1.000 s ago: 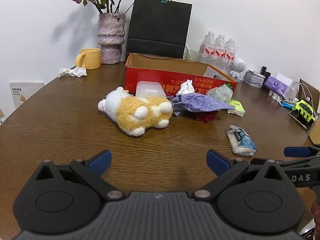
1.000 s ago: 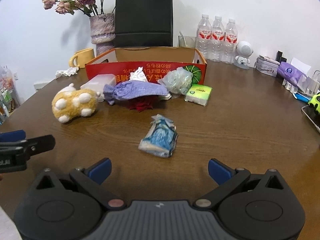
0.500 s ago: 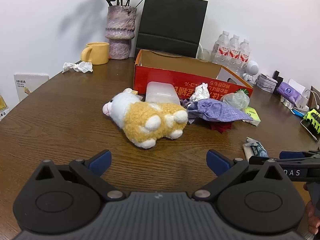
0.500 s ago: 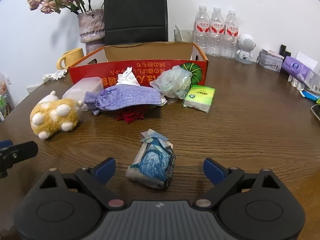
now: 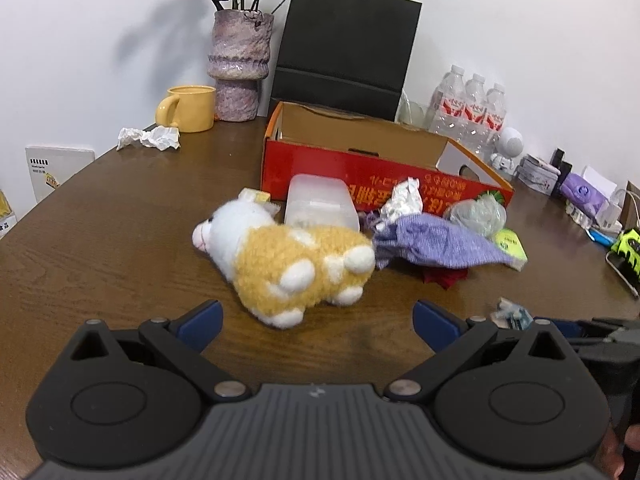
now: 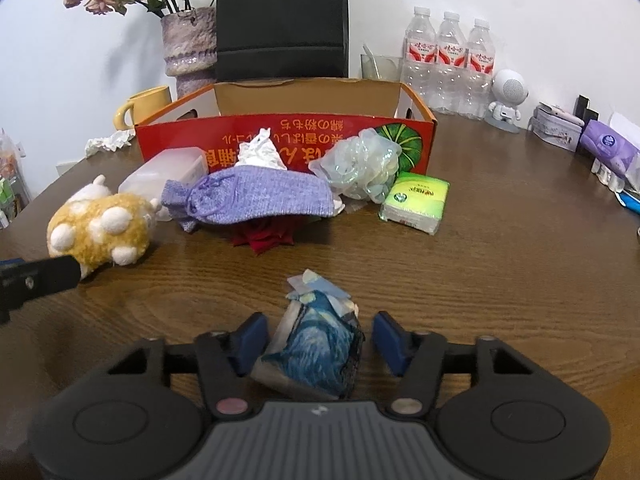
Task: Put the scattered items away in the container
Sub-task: 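Grasp the blue-wrapped packet with the right gripper while the left gripper approaches the plush toy, then grasp the white-and-yellow plush toy with the left gripper while the right lifts the packet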
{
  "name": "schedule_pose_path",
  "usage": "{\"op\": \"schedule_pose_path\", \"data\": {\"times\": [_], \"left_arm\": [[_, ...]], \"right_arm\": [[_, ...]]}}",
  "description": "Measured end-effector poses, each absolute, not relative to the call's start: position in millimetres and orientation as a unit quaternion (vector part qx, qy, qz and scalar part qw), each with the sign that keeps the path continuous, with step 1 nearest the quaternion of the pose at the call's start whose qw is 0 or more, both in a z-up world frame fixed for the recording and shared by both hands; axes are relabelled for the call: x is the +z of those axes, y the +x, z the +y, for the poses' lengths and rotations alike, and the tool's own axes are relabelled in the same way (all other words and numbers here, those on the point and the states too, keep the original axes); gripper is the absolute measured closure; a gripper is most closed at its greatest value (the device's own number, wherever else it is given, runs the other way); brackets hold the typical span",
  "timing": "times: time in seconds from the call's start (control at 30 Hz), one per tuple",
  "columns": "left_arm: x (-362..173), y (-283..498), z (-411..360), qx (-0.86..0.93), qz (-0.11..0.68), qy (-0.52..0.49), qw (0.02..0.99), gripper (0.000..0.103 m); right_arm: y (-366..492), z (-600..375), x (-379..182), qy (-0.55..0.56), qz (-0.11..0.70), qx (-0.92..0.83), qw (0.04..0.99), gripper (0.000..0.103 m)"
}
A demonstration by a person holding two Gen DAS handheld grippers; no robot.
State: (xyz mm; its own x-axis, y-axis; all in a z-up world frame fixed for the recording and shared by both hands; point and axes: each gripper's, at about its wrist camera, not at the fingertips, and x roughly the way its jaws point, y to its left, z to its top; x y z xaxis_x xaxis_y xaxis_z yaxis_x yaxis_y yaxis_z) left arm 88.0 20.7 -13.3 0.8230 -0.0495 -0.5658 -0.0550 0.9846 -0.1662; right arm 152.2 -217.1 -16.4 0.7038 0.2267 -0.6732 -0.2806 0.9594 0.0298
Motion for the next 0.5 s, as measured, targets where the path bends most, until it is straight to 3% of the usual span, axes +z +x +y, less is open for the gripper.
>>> {"op": "schedule_pose_path", "data": {"times": [0.13, 0.2, 0.4, 0.47, 0.5], "left_arm": [[-6, 101, 24, 0.010, 0.288, -0.099, 0.952, 0.000], [-2, 112, 28, 0.024, 0.282, -0.109, 0.953, 0.000], [-3, 152, 50, 0.069, 0.302, -0.145, 0.940, 0.000], [-9, 163, 60, 0.076, 0.316, -0.163, 0.931, 0.004], [-12, 168, 65, 0.077, 0.325, -0.173, 0.927, 0.011]], "right_arm": [[161, -219, -15, -0.030, 0.356, 0.147, 0.922, 0.078], [167, -221, -14, -0.021, 0.357, 0.153, 0.921, 0.083], [178, -226, -9, -0.004, 0.347, 0.148, 0.926, 0.085], [180, -228, -7, 0.000, 0.343, 0.146, 0.928, 0.085], [180, -228, -7, 0.001, 0.342, 0.145, 0.928, 0.085]]}}
